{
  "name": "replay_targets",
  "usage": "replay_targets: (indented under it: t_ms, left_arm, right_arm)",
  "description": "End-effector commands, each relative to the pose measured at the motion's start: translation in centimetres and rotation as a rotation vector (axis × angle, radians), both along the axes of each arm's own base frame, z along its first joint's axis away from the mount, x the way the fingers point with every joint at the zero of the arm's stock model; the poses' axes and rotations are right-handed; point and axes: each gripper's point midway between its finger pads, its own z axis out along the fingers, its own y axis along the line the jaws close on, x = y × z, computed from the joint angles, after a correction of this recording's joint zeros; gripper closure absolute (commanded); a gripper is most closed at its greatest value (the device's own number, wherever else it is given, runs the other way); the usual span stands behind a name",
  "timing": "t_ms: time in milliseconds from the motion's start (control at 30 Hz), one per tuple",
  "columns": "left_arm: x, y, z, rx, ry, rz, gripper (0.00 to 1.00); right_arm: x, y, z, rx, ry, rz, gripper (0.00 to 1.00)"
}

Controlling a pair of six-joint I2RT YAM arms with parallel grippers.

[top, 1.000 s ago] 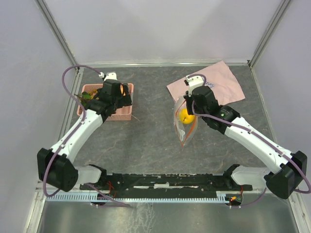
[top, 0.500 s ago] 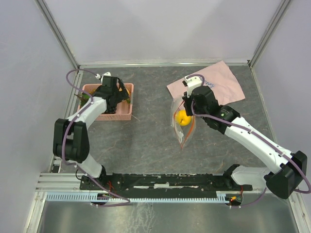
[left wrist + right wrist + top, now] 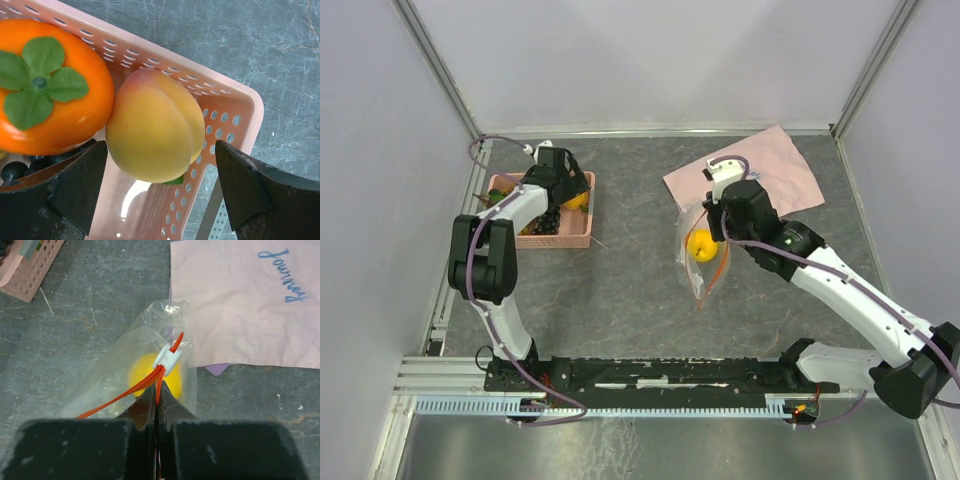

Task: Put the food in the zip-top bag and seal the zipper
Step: Pick up the fake fruit from the bin.

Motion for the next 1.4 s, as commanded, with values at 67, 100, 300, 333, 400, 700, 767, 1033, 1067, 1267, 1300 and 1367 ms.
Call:
replay_targets:
  t_ms: [67,100,300,333,400,700,767,1033,1067,1267,1300,1367]
  left_arm:
    - [3.0,-0.2,1.0,-0.015,-0.068,0.022,0.07]
    - [3.1,-0.1,0.8,-0.012,-0.063,0.021,0.07]
    - [3.5,0.4,-0.5,0.032,-0.030,0.020,0.11]
    - [3.5,0.4,-0.6,0.032,-0.029,0.018,0.14]
    - [3.5,0.3,-0.7,0.031,-0.028,0.010,0.18]
    - [2.2,-0.2,2.7,0.017,-0.102,-0.032,0.54]
    - [1.7,-0.2,3.8,0.013,-0.126,-0.038,0.56]
    - [-0.7,-0.3,6.4,-0.009,-0.198,-0.042,0.60]
    - [-1.0,-0.4,6.6,-0.015,-0.205,-0.044,0.61]
    - [-3.3,-1.8,8.3,-0.069,-0.263,-0.084,0.63]
    - [-3.7,-2.2,8.7,-0.083,-0.276,-0.095,0.64]
    - [-4.9,-3.4,9.7,-0.105,-0.311,-0.125,0.64]
  right_arm:
    - [-0.1,-2.6,2.5,-0.017,-0.089,-0.078,0.97]
    - [-0.1,-2.6,2.5,-0.020,-0.088,-0.081,0.97]
    - [-0.1,-3.5,1.9,-0.058,-0.074,-0.112,0.97]
    - [-0.1,-3.6,1.8,-0.065,-0.072,-0.118,0.97]
    - [-0.2,-3.9,1.7,-0.078,-0.066,-0.129,0.97]
    - [-0.8,-6.8,1.9,-0.201,-0.029,-0.224,0.98]
    - [-1.0,-7.5,2.1,-0.240,-0.016,-0.240,0.98]
    - [-0.4,-7.5,0.6,-0.314,0.033,-0.256,0.98]
    - [-0.2,-7.2,0.3,-0.306,0.039,-0.251,0.98]
    - [1.3,-3.9,-1.5,-0.240,0.073,-0.188,0.98]
    - [1.6,-3.4,-1.9,-0.234,0.081,-0.180,0.98]
    - [2.0,-2.8,-2.5,-0.230,0.091,-0.172,0.98]
